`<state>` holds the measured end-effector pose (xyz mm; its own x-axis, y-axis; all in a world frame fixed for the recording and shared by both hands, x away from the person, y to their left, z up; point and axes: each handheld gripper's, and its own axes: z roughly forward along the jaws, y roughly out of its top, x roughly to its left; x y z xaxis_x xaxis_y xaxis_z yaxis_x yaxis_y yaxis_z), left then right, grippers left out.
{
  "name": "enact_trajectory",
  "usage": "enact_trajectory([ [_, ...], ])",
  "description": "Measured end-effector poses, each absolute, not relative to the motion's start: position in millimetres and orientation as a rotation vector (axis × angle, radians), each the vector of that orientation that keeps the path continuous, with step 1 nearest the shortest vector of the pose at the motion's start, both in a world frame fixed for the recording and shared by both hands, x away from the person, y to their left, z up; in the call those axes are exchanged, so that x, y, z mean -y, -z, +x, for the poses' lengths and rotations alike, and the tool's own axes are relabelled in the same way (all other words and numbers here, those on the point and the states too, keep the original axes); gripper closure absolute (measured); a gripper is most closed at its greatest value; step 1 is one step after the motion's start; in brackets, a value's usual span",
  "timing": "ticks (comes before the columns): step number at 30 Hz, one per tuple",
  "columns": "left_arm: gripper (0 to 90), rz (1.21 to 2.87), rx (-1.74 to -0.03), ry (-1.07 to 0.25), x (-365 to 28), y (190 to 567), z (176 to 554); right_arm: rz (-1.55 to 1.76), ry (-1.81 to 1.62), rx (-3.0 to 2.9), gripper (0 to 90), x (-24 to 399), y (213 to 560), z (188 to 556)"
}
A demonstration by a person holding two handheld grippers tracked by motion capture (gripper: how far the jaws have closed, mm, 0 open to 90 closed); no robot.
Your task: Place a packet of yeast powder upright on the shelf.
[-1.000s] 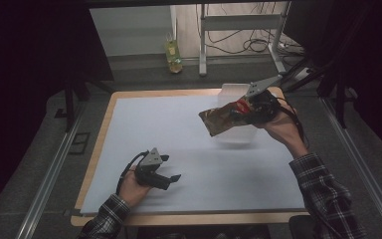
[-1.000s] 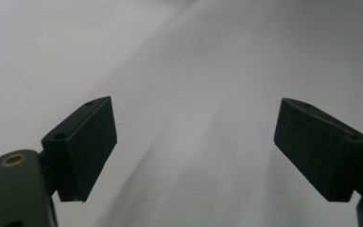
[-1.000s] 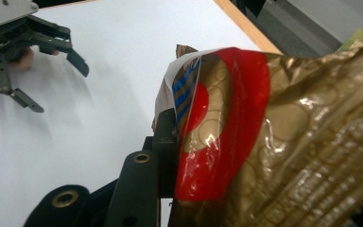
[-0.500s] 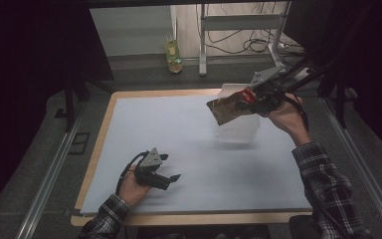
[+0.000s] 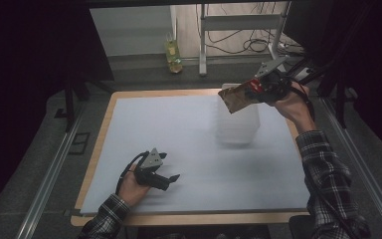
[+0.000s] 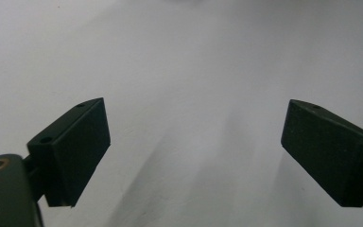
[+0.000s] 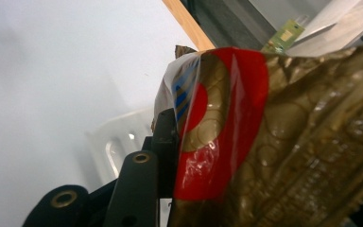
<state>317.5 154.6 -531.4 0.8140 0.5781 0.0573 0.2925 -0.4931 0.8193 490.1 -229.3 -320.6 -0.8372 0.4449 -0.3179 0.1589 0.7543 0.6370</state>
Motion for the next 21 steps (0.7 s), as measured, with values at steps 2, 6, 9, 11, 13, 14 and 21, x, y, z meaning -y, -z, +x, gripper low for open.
enact_trajectory([
  [2, 7.0, 2.100, -0.647, -0.406, -155.7, 530.9, 317.9, 0.452, -0.825, -2.492, 69.0, 230.5, 321.1, 494.7],
  [6, 6.0, 2.088, -0.655, -0.404, -157.6, 530.3, 318.4, 0.423, -0.805, -2.483, 69.0, 232.7, 322.2, 503.8],
  [9, 5.9, 2.090, -0.654, -0.407, -157.8, 530.2, 318.2, 0.400, -0.783, -2.486, 69.0, 233.2, 324.7, 510.7],
  [11, 5.8, 2.089, -0.654, -0.408, -157.9, 530.2, 318.3, 0.389, -0.758, -2.486, 69.0, 233.7, 327.1, 515.5],
  [13, 5.8, 2.089, -0.655, -0.407, -158.0, 530.3, 318.3, 0.381, -0.732, -2.489, 69.0, 233.8, 330.1, 520.2],
  [14, 5.8, 2.091, -0.656, -0.406, -158.1, 530.4, 318.4, 0.377, -0.720, -2.490, 69.0, 233.9, 331.6, 522.7],
  [21, 5.9, 2.088, -0.659, -0.407, -159.0, 530.4, 318.3, 0.306, -0.671, -2.516, 69.0, 235.7, 343.2, 536.4],
])
